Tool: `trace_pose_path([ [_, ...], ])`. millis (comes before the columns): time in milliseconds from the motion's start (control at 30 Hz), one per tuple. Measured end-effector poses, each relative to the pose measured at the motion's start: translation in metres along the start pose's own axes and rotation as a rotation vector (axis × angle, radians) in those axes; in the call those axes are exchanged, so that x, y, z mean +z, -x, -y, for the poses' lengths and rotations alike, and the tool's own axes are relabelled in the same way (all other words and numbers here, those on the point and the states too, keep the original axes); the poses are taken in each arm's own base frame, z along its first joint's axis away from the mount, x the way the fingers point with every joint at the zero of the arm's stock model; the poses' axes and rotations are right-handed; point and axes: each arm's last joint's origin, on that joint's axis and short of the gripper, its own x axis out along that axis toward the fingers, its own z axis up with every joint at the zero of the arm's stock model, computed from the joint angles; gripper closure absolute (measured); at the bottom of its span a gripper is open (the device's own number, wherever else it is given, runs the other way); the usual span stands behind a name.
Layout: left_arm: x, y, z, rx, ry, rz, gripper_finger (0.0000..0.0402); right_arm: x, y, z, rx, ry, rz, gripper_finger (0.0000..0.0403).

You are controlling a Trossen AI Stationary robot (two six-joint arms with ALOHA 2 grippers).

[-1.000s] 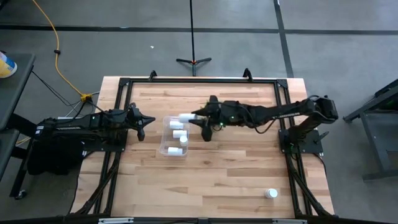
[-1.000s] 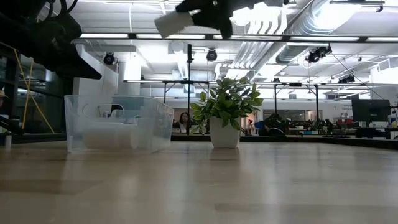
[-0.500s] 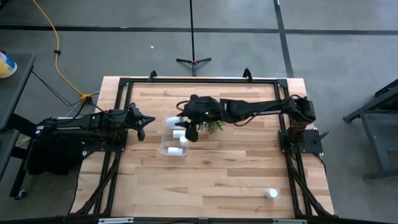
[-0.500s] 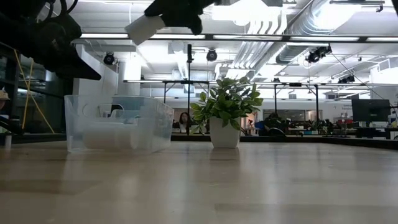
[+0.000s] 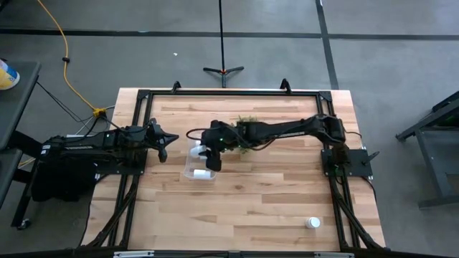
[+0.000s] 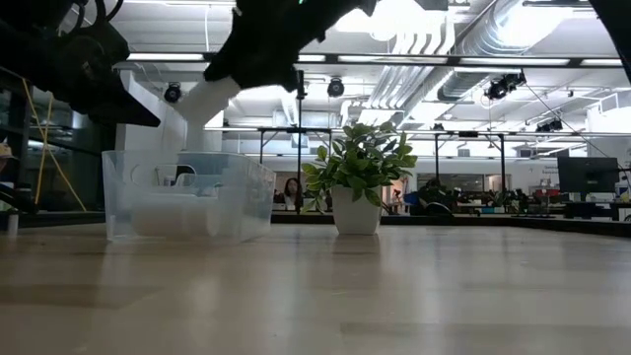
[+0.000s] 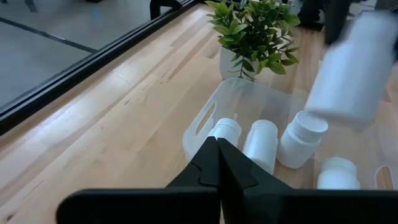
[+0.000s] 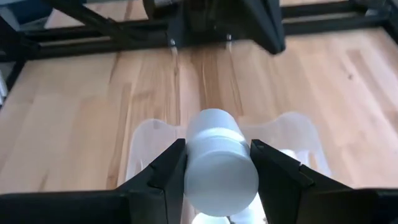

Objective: Pick and place pill bottles into a basket
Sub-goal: Put the white pill bottle into the transparent bin

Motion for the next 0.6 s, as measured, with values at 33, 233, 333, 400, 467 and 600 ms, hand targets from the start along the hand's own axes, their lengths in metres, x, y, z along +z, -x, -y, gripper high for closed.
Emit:
trace_pose_path([
  [33,0.000,0.000,0.000,0.000,0.001,0.000,0.0366,-0.003,-0.005,0.000,0.000,-0.007,-0.006,0.0255],
  [233,0.000,0.000,0.000,0.002,0.002,0.000,0.0362,-0.015,-0.024,-0.005,0.016,-0.018,-0.031,0.0255],
  [333,0.000,0.000,0.000,0.003,0.000,-0.002,0.0381,-0.022,-0.032,-0.005,0.016,-0.018,-0.056,0.0255],
  [400,0.000,0.000,0.000,0.005,-0.001,-0.004,0.0381,-0.026,-0.036,-0.004,0.026,-0.019,-0.070,0.0255],
  [467,0.000,0.000,0.000,0.005,-0.001,-0.004,0.0375,-0.028,-0.039,-0.004,0.028,-0.026,-0.071,0.0256],
  [600,0.000,0.000,0.000,0.004,0.001,0.001,0.0348,-0.032,-0.043,-0.003,0.027,-0.028,-0.086,0.0255],
])
